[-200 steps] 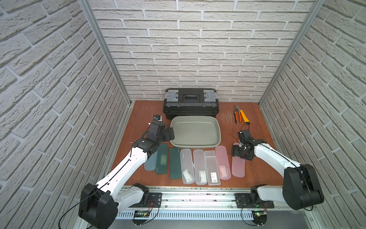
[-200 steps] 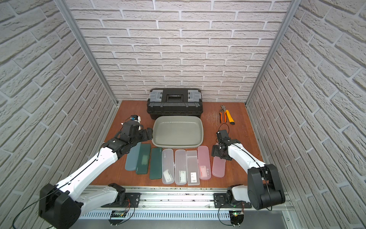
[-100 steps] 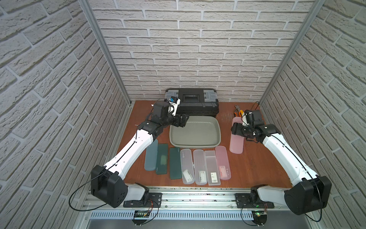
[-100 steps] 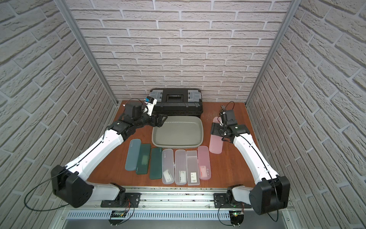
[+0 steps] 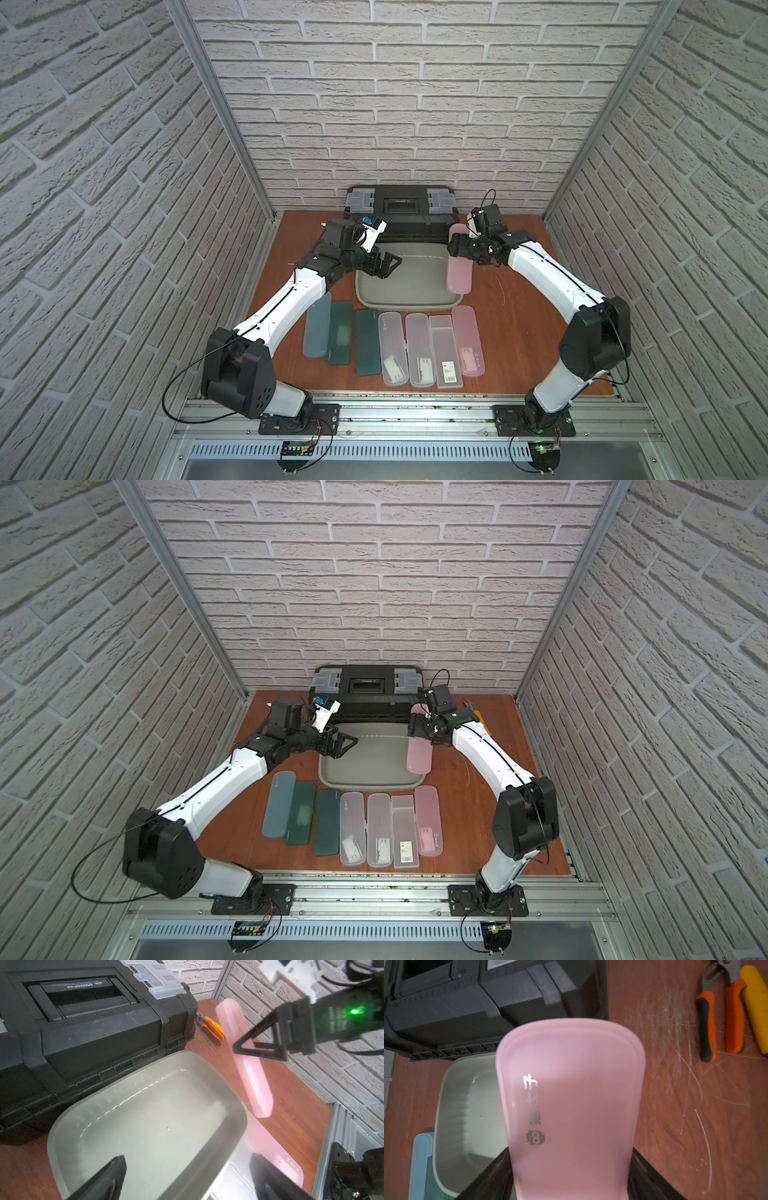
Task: Put the pencil case into the storage box
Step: Place the pencil case at the storage box.
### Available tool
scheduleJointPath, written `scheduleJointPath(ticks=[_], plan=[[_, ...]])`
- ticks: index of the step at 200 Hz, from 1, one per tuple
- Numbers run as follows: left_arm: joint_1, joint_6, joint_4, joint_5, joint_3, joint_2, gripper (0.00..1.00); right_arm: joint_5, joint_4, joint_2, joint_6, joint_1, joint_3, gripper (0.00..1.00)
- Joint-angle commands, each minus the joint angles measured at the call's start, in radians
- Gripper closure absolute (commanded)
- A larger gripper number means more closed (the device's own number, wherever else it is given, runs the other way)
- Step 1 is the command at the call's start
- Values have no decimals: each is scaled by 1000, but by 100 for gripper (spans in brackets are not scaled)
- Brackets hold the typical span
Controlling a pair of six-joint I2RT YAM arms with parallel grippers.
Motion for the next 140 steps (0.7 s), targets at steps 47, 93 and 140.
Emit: scheduleJointPath(ticks=[47, 93, 140], plan=[[8, 5, 81, 37, -11, -22, 2, 143, 86, 132, 14, 83, 96, 43], [9, -8, 64, 16, 7, -6, 2, 143, 97, 166, 13, 108, 70, 37], [8, -21, 51, -13, 18, 12, 2, 140, 88, 179, 13, 120, 50, 26]])
